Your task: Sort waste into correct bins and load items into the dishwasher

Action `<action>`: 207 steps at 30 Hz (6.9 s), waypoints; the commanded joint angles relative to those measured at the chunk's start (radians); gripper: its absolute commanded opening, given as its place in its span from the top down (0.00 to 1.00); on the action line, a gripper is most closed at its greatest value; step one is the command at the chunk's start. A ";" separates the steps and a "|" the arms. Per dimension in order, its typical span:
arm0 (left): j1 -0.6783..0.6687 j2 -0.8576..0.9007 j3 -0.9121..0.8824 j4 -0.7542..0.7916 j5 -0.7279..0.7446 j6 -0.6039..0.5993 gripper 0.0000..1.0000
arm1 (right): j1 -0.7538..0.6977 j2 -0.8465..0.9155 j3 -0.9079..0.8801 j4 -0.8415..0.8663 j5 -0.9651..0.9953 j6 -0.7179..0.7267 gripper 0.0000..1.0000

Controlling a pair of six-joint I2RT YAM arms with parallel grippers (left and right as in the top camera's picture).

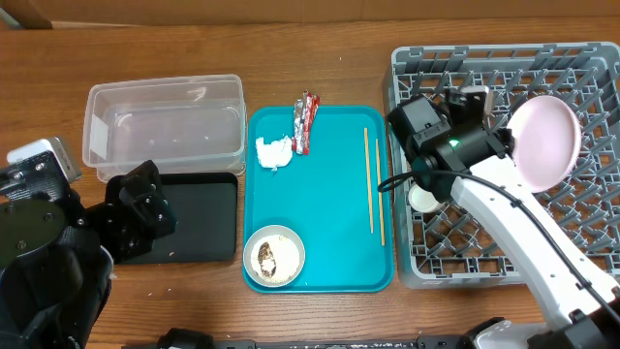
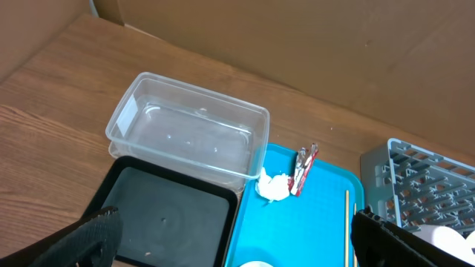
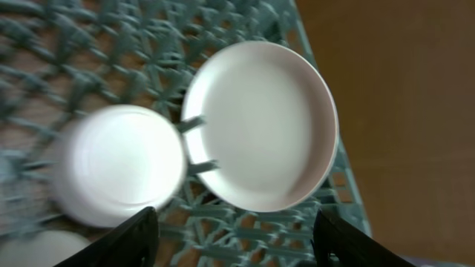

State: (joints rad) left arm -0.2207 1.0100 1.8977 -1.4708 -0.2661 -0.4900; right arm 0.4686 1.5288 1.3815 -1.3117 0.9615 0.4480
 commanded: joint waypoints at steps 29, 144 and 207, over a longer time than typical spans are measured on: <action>0.007 -0.002 -0.002 0.001 -0.003 0.022 0.00 | 0.109 0.357 0.040 0.224 -0.865 0.015 0.59; 0.007 -0.002 -0.002 0.001 -0.003 0.022 0.00 | 0.113 0.559 0.102 0.274 -0.676 -0.050 0.52; 0.007 -0.002 -0.002 0.001 -0.003 0.022 0.00 | 0.093 0.558 -0.027 0.313 -0.896 -0.110 0.67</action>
State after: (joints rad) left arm -0.2207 1.0100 1.8977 -1.4712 -0.2657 -0.4900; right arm 0.5564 2.0457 1.3975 -0.9924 0.1104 0.3626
